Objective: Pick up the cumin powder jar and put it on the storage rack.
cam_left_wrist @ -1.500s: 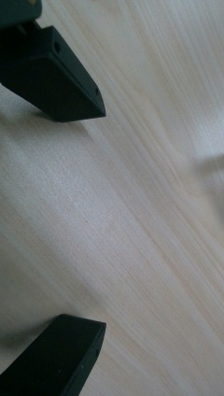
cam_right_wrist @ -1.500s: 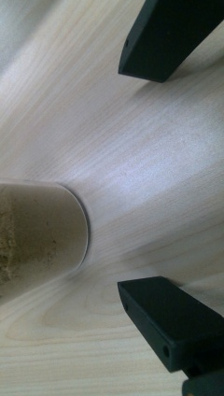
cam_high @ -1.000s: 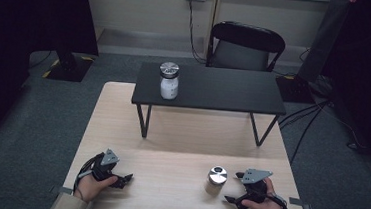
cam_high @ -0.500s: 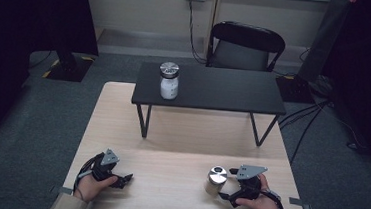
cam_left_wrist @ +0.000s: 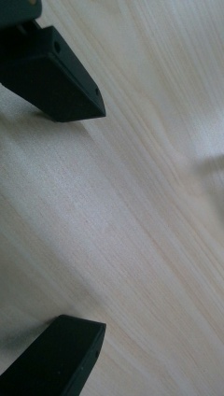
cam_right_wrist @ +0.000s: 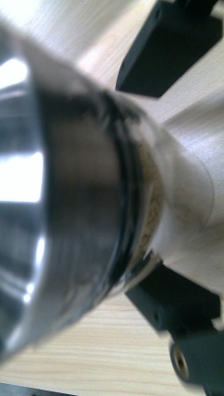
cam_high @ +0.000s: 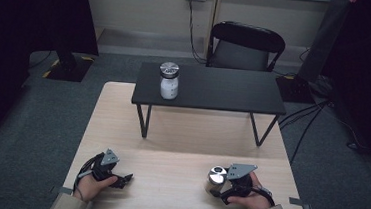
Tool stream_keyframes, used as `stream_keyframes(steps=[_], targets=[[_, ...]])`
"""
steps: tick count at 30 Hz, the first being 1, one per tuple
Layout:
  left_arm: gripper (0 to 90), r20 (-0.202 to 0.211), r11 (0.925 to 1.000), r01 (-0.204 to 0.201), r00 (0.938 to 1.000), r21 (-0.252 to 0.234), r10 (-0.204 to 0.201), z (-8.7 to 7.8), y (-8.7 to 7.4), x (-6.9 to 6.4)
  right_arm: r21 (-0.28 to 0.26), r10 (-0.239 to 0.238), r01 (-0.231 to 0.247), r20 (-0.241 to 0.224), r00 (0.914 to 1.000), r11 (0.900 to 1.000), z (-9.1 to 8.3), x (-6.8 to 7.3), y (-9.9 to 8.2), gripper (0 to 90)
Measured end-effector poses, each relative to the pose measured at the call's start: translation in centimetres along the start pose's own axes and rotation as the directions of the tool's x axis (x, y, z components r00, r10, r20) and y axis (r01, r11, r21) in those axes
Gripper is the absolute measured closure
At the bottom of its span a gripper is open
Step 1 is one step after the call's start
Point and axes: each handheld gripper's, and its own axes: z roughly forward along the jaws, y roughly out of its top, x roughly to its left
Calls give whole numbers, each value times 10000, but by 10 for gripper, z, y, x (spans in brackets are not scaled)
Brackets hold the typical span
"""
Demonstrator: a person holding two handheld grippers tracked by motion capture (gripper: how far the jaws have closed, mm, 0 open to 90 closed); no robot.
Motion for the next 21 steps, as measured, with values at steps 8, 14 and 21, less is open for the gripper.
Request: stream_keyframes(steps=[8, 14, 21], targets=[[0, -2, 10000, -6, 10000, 1, 6, 0, 0, 0, -72, -468, 466, -341, 9983, 9989, 5, -2, 1, 302], [0, -1, 10000, -7, 10000, 2, 7, 0, 0, 0, -210, -315, 308, -358, 9989, 9993, 5, -2, -2, 308], [0, -2, 10000, -7, 10000, 4, 7, 0, 0, 0, -214, -196, 191, -227, 9996, 9996, 3, -1, 1, 310]])
